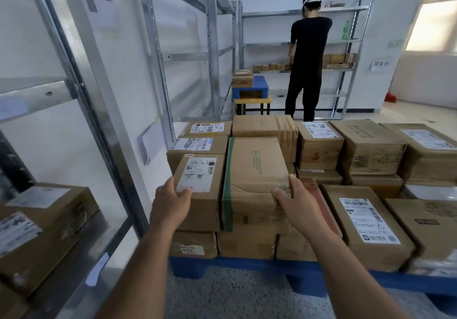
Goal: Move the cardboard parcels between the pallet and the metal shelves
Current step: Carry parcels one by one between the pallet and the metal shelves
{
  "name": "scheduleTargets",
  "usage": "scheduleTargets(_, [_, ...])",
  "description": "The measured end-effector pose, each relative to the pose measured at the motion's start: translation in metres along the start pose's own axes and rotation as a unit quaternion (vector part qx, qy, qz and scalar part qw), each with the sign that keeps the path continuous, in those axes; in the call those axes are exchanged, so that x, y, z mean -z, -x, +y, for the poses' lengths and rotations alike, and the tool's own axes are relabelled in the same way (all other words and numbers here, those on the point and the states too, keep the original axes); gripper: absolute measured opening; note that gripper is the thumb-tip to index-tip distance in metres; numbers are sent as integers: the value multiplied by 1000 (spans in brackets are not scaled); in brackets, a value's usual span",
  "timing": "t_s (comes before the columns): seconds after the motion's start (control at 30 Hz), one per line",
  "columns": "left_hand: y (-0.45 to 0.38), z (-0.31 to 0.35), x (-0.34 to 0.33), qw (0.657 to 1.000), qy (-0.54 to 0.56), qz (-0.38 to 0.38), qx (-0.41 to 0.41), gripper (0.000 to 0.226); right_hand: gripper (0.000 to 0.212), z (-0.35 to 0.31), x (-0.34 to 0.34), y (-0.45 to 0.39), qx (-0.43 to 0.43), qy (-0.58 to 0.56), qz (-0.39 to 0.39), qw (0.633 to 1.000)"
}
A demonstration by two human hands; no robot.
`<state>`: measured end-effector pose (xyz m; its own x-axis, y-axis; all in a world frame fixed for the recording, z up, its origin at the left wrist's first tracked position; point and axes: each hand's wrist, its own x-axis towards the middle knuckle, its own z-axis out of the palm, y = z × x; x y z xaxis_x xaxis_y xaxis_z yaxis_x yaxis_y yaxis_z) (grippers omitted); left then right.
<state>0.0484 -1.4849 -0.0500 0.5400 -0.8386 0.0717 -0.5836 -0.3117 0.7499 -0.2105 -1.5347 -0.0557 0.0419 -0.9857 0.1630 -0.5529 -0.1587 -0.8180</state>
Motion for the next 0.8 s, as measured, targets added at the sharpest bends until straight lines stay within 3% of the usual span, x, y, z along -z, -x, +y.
scheduleTargets(0.23, [5, 0, 2, 1000, 2, 26, -1, 61, 66, -8, 4, 3, -3, 68, 6, 998])
scheduleTargets(0.37, [27, 6, 7, 990, -21, 132, -50, 61, 61, -30, 1, 17, 116, 126, 100, 980])
scheduleTargets(0.47, [51, 10, 13, 980, -32, 177, -84, 61, 46, -52, -9, 33, 224, 135, 130, 957])
scheduleTargets(0.6, [85, 9, 22, 973, -39, 210, -91, 58, 33, -73, -31, 63, 313, 96, 94, 940])
scheduleTargets(0.8, [143, -9, 47, 973, -59, 220, -46, 76, 23, -83, -57, 105, 382, 71, 14, 921])
